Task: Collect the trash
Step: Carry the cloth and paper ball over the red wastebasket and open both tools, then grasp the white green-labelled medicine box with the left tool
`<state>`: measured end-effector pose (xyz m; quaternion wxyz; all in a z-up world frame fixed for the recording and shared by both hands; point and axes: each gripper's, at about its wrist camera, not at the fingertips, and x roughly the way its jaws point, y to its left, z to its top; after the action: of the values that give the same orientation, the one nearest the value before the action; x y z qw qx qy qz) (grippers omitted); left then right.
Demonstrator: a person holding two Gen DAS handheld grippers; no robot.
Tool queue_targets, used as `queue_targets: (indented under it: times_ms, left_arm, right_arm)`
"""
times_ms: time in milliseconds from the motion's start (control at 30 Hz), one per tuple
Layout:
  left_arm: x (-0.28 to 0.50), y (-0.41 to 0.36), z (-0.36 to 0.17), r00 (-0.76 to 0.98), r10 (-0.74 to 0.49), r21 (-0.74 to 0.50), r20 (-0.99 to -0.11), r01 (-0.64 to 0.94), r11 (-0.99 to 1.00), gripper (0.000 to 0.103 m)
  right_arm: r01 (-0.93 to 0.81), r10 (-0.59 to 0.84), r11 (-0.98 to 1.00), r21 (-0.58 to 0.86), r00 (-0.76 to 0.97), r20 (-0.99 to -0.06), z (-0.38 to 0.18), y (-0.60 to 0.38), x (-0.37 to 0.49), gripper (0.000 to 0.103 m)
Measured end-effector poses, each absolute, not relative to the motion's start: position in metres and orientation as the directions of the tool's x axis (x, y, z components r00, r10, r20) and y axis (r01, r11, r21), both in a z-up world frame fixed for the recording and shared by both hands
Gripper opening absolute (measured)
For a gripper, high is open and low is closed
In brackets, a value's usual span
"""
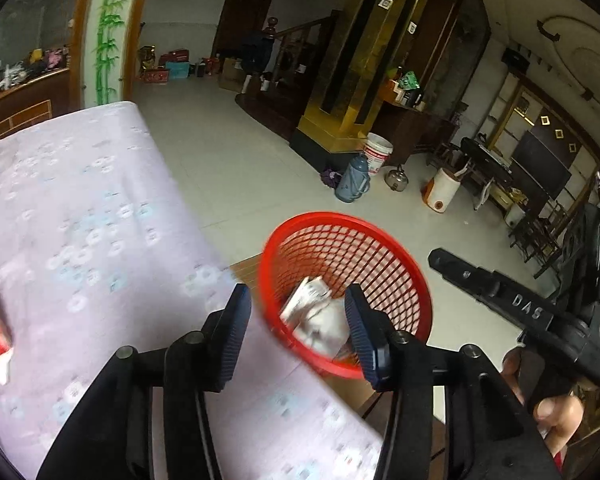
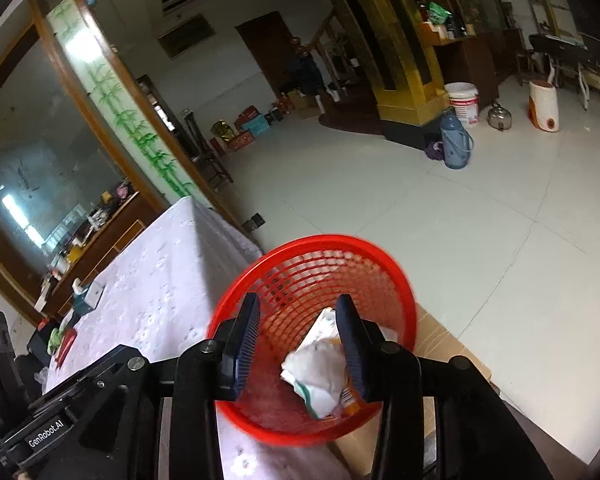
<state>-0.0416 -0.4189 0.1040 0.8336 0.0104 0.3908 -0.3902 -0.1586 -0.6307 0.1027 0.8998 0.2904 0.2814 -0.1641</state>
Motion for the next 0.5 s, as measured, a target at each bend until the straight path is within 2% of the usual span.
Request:
queue_targets:
  times_ms: [200,500]
  left_arm:
    - [-0.058,-0.352,0.103,0.457,-0.595,-0.247,-0.66,0.617,0.747,0.051]
    - [-0.07,-0.235,0.097,0.569,-0.494,-0.2,-0.657,0.5,0.843,0.057]
  right_arm:
    - [0.35,-0.046,0.843,0.408,0.803,-0.594,0.109,-0.576,-0.152,0.043]
    - [0.164,0.131,0.921,0.355,0.726,-0.676,0.088,-0.474,-0.118,0.043]
